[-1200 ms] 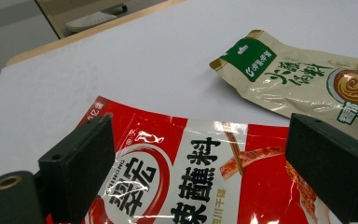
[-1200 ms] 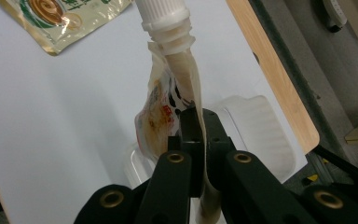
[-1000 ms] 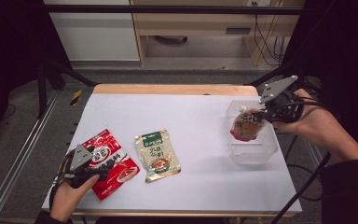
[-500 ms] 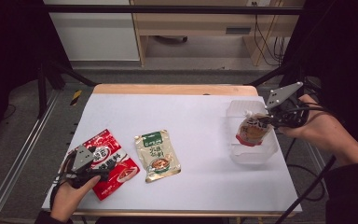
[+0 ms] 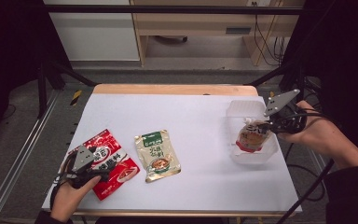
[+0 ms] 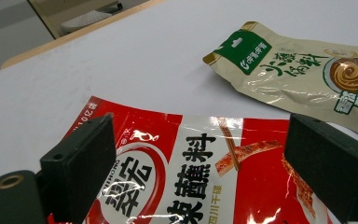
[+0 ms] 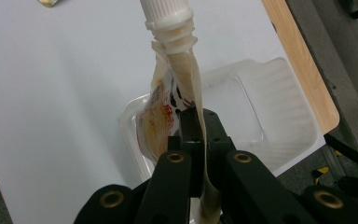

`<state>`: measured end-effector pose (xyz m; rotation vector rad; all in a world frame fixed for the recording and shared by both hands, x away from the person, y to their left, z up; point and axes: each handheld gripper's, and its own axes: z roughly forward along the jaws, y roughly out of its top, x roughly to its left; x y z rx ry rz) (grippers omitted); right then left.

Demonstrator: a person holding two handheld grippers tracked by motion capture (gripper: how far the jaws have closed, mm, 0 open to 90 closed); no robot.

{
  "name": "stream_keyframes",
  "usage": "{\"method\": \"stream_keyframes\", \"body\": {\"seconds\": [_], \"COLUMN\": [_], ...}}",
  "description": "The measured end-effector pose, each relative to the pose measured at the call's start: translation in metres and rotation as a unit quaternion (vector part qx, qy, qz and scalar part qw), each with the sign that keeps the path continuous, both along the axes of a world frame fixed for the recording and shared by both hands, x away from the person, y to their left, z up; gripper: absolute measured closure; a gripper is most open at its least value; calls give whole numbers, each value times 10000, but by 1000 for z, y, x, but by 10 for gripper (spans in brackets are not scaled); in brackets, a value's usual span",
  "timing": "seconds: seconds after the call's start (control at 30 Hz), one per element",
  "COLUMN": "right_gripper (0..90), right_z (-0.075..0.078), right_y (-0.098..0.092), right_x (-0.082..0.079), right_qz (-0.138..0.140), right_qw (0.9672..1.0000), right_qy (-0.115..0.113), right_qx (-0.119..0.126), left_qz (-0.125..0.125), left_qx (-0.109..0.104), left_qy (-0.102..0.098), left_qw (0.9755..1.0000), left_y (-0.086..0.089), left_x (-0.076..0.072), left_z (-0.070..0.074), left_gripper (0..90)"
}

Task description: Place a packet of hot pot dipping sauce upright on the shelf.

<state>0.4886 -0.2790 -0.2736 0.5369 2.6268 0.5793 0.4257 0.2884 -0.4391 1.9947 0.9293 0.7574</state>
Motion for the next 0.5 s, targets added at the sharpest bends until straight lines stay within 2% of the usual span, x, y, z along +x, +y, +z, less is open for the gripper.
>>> {"method": "stream_keyframes", "body": {"seconds": [0.3, 0.5], "right_gripper": [900, 900], "right_z": [-10, -10], "right_y": [-2, 0], "right_x": [3, 2], "right_qz": [49, 89], "right_qw": [9999, 9999], "right_qy": [102, 131], "right_qx": [-36, 18], "left_qz": [-6, -16], "left_qx": [12, 16], "left_qy": [17, 28], "left_qw": [10000, 10000], "left_y": [0, 0], "left_x": [0, 0], "left_z": [-1, -1], "left_gripper": [89, 88]}}
